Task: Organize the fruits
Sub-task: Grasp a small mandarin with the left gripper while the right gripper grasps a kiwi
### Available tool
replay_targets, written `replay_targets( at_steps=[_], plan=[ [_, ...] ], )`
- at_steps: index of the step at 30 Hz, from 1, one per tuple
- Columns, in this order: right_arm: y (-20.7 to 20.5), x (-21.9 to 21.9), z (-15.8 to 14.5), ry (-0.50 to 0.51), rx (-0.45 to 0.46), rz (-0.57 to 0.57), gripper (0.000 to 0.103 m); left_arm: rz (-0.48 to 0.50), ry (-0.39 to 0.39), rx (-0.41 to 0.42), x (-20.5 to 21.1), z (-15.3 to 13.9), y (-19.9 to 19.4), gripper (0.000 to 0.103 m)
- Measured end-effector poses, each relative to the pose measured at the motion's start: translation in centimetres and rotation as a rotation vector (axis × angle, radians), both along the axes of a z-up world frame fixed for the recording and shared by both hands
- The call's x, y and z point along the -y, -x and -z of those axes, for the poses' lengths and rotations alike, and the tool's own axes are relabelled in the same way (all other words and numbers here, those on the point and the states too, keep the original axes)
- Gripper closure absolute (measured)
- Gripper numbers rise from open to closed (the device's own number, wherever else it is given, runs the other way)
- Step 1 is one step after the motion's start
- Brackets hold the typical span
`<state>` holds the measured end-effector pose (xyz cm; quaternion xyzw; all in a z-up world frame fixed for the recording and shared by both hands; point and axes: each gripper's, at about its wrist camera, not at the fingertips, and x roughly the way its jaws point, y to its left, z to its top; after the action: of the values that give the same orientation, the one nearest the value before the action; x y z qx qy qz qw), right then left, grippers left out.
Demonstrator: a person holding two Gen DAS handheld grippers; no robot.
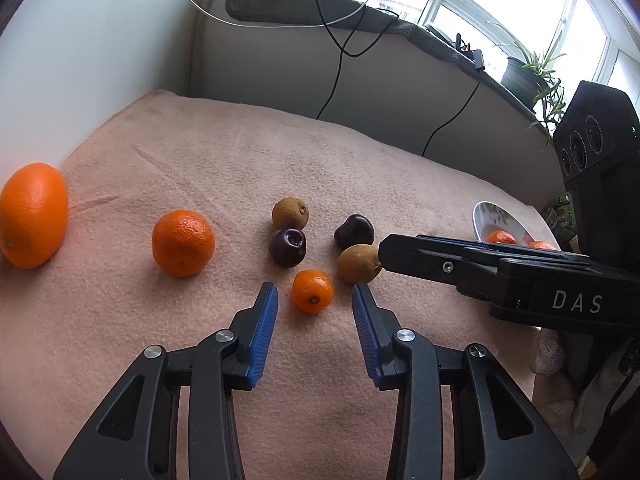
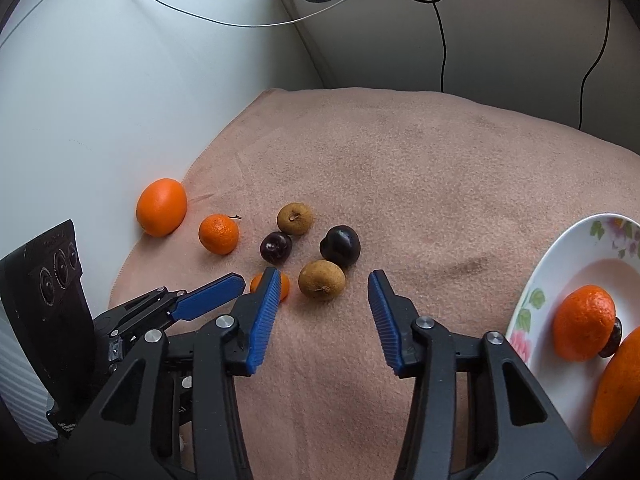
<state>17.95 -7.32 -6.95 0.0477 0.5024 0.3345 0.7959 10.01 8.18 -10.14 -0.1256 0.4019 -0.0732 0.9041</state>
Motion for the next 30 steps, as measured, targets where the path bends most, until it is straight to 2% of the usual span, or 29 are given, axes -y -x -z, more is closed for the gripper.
replay_targets(
  at_steps=[8, 12, 20, 23, 30],
  plan=[
    [-0.5, -0.7, 1.3, 0.008, -0.021, -0.006, 0.059, 0.003, -0.006, -0.021, 0.3, 0.8, -0.5, 0.068],
    [-0.7, -1.0, 1.6, 0.018, -0.028, -0.016, 0.065, 0.0, 0.01, -0.03, 0.2, 1.1, -0.8, 0.069],
    [-0.9, -1.5, 1.8, 0.031, -0.028, -0.025, 0.066, 0.003, 0.012, -0.031, -0.2, 1.1, -1.0, 0.07],
    [-0.8, -2.0, 1.8, 0.034, -0.031, -0.042, 0.073, 0.0, 0.013, -0.032, -0.3, 1.2, -1.0, 0.073],
    [-0.7, -1.9, 1.5, 0.041, -0.021, -0.044, 0.073, 0.0, 0.004, -0.032, -0.2, 1.3, -1.3, 0.078]
  ],
)
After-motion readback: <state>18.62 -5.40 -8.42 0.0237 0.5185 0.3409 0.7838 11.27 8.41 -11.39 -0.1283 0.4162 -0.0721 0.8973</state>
